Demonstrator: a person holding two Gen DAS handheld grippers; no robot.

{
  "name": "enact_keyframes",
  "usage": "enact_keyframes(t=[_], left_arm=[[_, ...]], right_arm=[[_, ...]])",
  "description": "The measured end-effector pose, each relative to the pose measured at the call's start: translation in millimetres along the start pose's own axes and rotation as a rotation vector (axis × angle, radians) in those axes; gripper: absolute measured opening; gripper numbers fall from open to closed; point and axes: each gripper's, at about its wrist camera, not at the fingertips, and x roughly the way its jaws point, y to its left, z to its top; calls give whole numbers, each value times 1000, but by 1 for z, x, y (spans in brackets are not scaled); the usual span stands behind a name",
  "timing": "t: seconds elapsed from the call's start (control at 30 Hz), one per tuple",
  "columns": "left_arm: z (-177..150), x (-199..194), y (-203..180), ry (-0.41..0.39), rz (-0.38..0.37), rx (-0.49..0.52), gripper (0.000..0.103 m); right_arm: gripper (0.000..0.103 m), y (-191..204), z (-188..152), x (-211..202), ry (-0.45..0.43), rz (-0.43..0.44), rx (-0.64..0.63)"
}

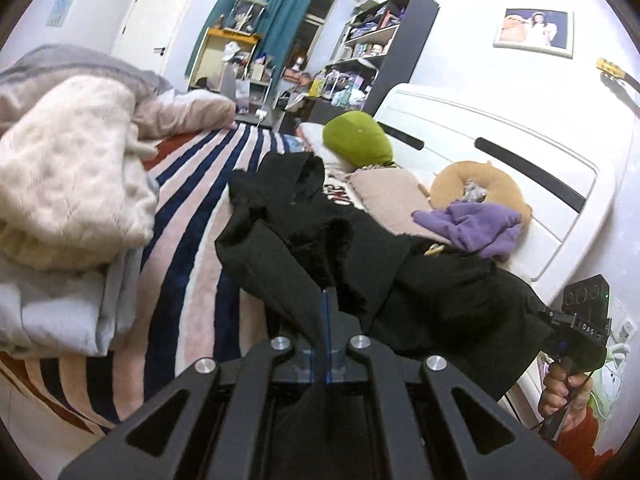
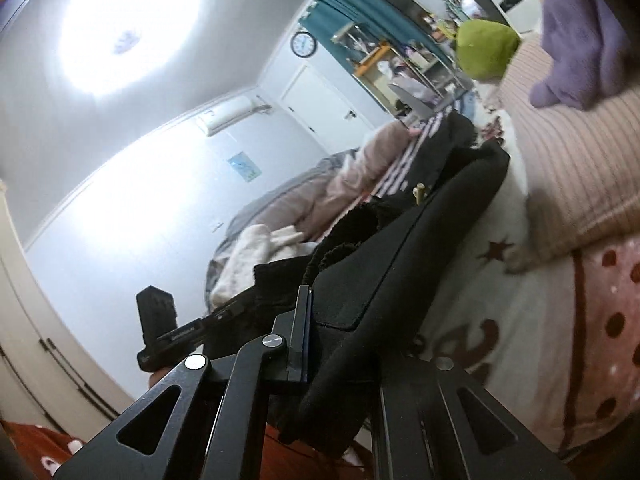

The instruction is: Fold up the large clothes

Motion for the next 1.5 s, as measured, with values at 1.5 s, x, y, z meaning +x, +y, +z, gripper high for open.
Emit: enact_keyframes(t=[1.5], left_arm=[[206,240,109,318,367,18,3]], right_arm=[[0,-171,258,156,175,-589,0]])
